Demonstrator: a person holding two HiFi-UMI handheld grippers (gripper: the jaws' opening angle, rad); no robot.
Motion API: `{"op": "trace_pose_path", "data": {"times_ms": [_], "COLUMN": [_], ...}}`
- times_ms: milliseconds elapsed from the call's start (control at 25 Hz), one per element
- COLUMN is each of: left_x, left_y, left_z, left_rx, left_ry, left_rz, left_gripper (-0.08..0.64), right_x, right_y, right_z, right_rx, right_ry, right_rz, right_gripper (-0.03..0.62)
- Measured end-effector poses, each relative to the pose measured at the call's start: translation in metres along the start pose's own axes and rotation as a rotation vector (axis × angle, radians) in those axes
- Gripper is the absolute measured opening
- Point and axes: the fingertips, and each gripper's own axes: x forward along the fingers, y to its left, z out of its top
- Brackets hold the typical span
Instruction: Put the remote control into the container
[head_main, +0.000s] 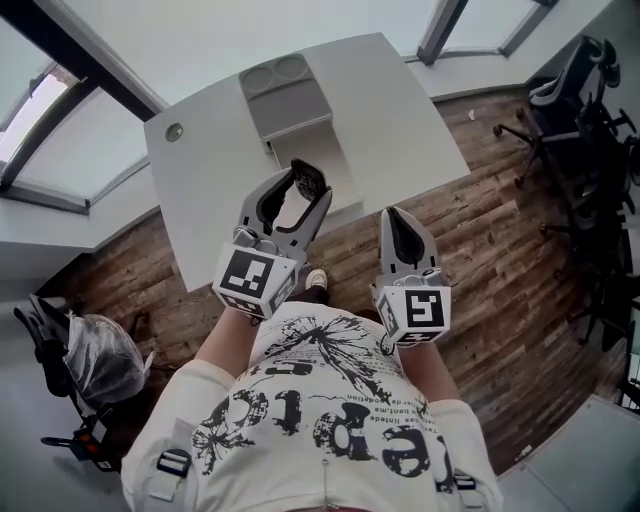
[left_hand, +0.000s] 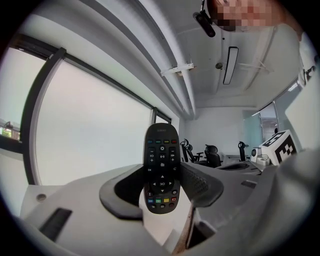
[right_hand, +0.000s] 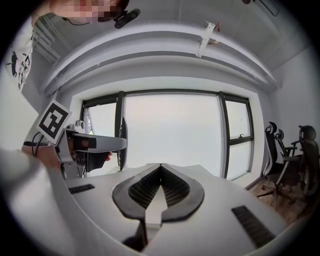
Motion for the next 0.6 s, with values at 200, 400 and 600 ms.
{"op": "trace_pose_path", "data": {"times_ms": [200,400,600], "left_x": [0.010,0.016,0.021], "left_y": [0.044,0.061,0.091], "left_z": [-0.012,-0.020,-0.031], "left_rx": [-0.050,-0.069,-0.094], "left_ry": [0.022,0.041,0.073], "left_rz": [0.046,0.094,0.209], "left_gripper": [0.232,0.232,0.232], "right_x": [0.040,0.077,0.116], "right_y": [0.013,0.013,0.016], "right_z": [0.001,-0.002,-0.002], "right_rx": [-0.014,-0.015,-0.040], "right_ry": [0.021,0.040,0.041], "right_rz": [0.041,0.105,0.214], "right_gripper": [0.002,0.002,0.002]}}
